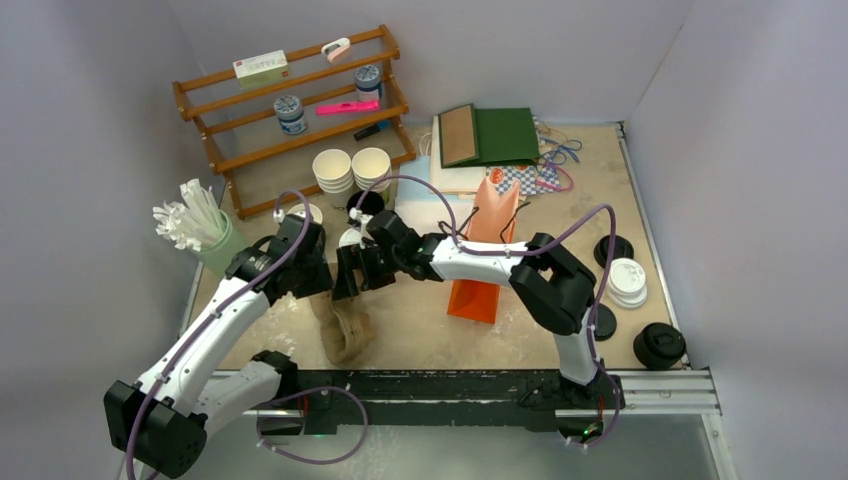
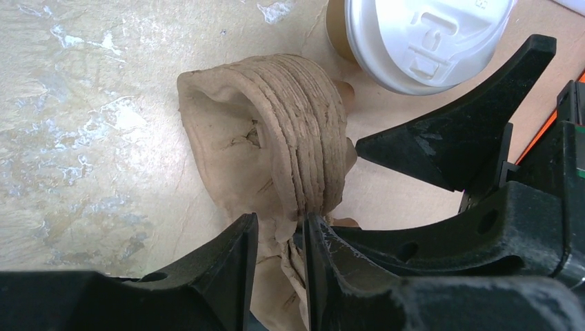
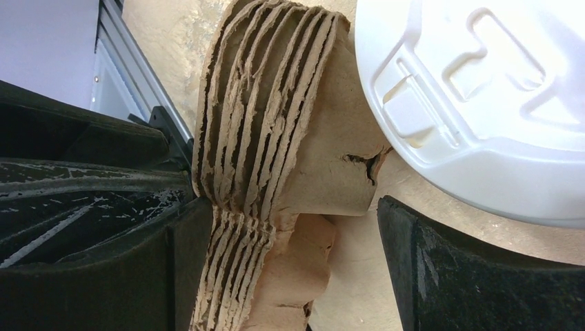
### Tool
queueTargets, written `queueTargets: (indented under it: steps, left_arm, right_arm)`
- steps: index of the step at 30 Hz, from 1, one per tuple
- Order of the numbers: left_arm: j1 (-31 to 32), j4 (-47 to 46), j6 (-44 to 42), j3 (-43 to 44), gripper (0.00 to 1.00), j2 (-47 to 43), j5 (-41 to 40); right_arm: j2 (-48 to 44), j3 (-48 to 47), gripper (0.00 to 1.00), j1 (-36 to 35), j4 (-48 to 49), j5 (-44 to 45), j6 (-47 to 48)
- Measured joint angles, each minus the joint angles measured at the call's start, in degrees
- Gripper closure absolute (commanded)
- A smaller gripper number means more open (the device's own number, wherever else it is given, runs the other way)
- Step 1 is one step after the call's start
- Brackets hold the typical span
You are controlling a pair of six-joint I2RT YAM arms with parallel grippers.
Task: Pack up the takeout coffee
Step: Pick up the cup tray from the cup tray.
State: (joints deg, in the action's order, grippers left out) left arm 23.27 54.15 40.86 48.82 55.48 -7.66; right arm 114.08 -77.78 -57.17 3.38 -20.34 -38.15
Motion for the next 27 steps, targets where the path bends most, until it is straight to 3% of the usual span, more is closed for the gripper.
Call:
queueTargets:
  steps: [7,12,27]
  left_arm:
    - [-0.02,-0.98,-0.02,-1.18,0.72,0.07,0.02]
    - [-0.02,-0.90,-0.02,-1.20,0.83,0.57,-0.04]
    - [-0.07,3.78,0.00,-0.98,0.89,1.20,-4.79]
  right_arm:
    - [0.02,-0.04,0.11,0.00,-0.07,-0.02,-0.28]
    - [0.35,-0.57,0.13,0.00,-0.55,-0.07,-0.46]
    - [1.81,-3.67,0.16,-0.20,-4.42,0.17,-1.53]
